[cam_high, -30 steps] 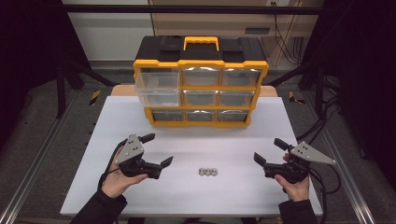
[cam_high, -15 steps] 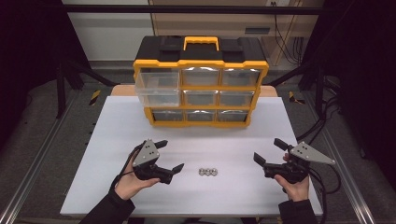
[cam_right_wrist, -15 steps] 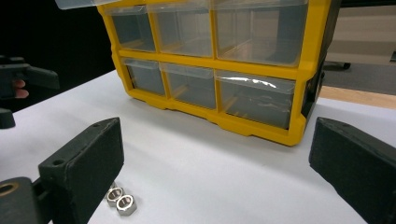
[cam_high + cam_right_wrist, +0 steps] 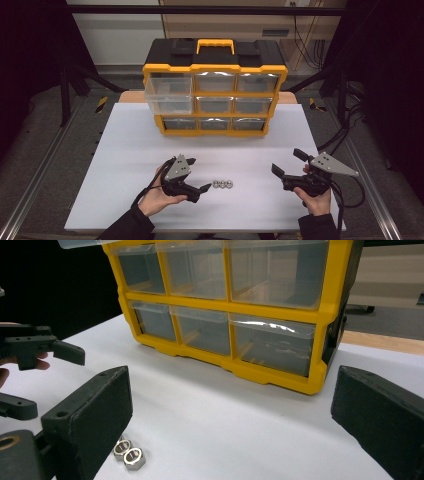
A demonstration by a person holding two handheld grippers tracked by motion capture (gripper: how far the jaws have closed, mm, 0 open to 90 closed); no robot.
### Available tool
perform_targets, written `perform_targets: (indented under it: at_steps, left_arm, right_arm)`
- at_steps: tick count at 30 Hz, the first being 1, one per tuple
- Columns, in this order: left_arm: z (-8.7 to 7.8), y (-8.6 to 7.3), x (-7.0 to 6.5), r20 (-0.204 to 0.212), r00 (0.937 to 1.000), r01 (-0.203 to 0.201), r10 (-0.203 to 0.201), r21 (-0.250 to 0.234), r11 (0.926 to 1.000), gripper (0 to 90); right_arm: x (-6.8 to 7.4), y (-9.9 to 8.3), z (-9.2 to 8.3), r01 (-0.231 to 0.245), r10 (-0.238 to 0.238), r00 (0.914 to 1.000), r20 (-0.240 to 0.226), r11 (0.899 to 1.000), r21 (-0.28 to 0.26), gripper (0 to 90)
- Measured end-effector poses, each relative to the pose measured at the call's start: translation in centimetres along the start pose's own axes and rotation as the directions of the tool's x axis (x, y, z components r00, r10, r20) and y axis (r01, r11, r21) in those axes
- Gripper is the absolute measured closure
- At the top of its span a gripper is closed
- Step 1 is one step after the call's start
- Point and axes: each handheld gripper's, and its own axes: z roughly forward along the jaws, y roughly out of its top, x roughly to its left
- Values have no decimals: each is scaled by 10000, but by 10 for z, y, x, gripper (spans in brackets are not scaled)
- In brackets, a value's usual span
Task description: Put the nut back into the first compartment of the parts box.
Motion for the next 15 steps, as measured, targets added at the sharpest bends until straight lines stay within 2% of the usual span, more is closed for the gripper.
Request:
perform_targets:
  at_steps: [10, 15]
  left_arm:
    - [19, -1, -2, 136, 9999, 12, -18, 448, 9990, 67]
    - [24, 0, 0, 208, 9995, 211, -225, 629, 9978, 96]
  right_arm:
    - [2, 0, 2, 36, -36, 10000, -3, 10000, 48, 35]
    - [2, 0, 1, 38, -38, 10000, -2, 10000, 34, 35]
